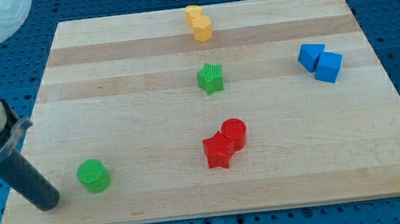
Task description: Slide the green circle up
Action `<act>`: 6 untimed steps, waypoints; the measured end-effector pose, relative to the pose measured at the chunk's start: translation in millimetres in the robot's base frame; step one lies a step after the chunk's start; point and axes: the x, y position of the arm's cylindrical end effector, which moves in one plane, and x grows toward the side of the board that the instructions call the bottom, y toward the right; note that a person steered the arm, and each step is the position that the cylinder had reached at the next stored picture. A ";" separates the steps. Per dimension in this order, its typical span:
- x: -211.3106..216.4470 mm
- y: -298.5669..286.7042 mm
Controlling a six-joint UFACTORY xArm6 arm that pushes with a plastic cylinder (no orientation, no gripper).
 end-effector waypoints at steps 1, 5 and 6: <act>0.1 16.8; -32.1 62.8; -55.2 63.0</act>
